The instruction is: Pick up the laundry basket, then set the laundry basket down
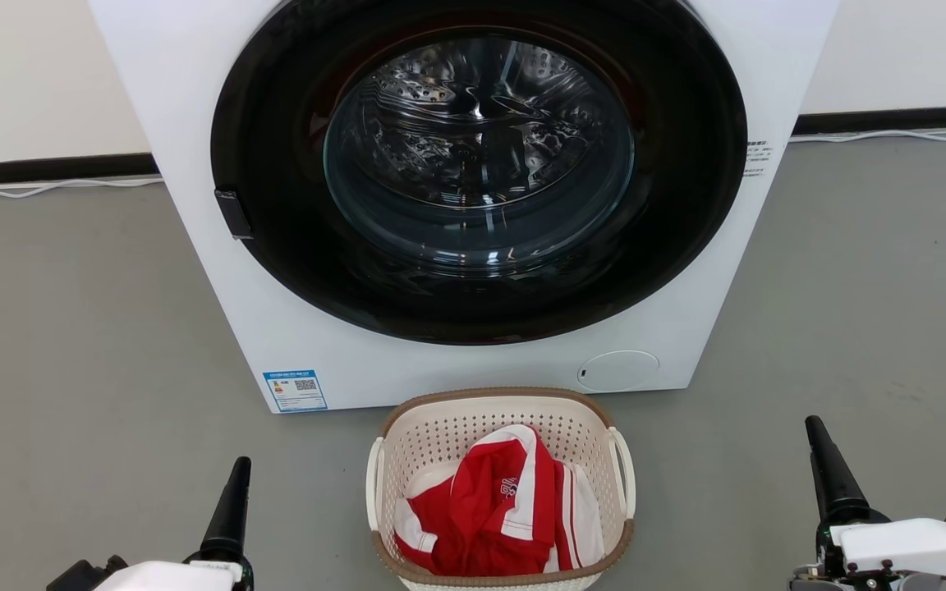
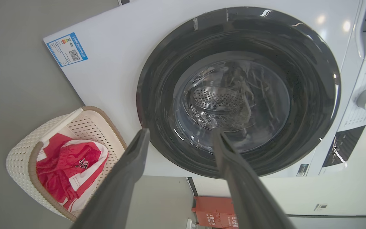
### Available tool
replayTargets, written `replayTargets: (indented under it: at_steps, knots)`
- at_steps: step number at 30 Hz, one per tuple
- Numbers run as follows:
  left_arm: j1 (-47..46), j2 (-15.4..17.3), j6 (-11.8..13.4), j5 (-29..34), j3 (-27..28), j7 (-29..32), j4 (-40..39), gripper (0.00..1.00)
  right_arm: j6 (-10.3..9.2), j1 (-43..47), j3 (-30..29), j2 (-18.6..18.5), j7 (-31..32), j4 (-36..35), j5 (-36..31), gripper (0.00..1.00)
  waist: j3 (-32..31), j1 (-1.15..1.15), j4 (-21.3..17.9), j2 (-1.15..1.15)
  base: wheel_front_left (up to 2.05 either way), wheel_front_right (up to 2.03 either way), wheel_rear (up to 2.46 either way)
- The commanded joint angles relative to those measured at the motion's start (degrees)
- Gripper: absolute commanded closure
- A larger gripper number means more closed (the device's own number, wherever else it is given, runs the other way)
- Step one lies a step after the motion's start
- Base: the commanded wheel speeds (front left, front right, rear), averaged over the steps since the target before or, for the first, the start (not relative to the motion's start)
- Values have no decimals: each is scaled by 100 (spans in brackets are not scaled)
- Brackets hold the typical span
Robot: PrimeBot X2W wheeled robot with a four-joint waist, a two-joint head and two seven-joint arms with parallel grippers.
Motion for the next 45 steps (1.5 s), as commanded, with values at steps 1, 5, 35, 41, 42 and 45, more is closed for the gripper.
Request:
replayTargets:
  at_steps: [1,5,35,41,42,45]
  knots:
    - [-183,43,36,178,36,-50,-188,0,17,-143,49,-78,-89,-194,-180,0,3,-1,-1,0,0,0,0]
    - [-180,47,80,579,-3,-134,-235,0,19,-143,71,-120,-173,-271,-649,0,22,-1,-3,0,0,0,0]
    - [-94,74,399,3050,-151,-638,-473,0,29,-97,292,-406,-677,-561,-3222,0,35,-1,10,0,0,0,0]
    - [-84,79,422,3522,-162,-722,-534,0,31,-97,333,-450,-761,-535,-3568,0,33,-1,13,0,0,0,0]
    - [-82,80,423,3627,-169,-739,-547,0,32,-100,341,-458,-778,-531,-3636,0,33,-1,13,0,0,0,0]
    - [-76,83,445,3901,-175,-789,-596,0,33,-108,366,-483,-828,-526,-3836,0,34,-1,13,0,0,0,0]
